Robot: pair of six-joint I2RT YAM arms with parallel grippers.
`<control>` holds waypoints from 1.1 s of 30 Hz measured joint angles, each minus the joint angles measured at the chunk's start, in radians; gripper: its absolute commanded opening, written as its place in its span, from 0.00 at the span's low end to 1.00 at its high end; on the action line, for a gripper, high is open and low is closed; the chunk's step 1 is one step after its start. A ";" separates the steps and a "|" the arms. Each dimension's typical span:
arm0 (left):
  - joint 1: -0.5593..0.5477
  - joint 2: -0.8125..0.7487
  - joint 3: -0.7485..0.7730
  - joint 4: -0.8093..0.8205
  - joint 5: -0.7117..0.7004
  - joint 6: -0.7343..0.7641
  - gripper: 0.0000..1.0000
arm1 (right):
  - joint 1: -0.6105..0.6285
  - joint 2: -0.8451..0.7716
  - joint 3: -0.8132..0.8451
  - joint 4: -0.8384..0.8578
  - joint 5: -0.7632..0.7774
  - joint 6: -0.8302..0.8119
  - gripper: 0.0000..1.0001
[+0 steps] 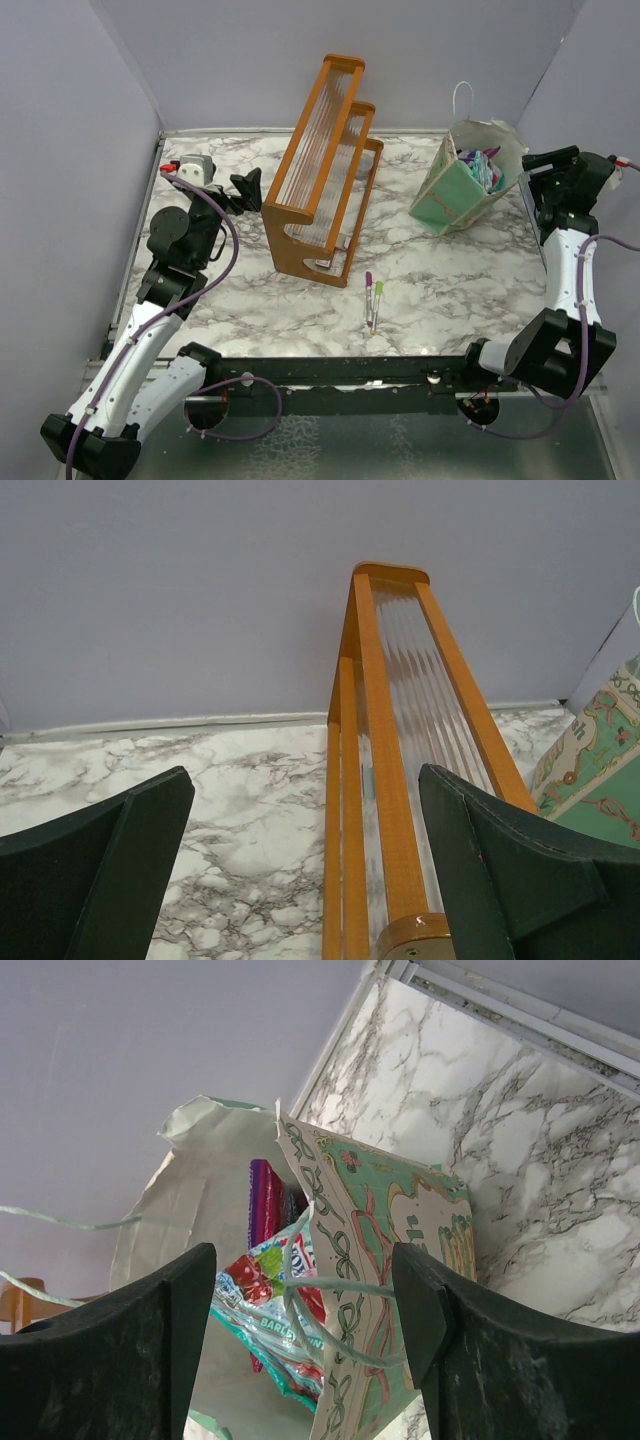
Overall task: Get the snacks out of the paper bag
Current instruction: Adjust the paper bag at the center of the board.
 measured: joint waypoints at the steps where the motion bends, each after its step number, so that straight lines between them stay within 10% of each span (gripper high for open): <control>1: 0.000 0.000 0.000 0.000 0.000 0.000 0.99 | 0.000 -0.002 0.000 0.000 0.000 0.002 0.72; 33: 0.000 0.013 0.000 0.000 0.007 0.000 0.99 | 0.000 -0.056 -0.074 0.045 0.030 0.054 0.73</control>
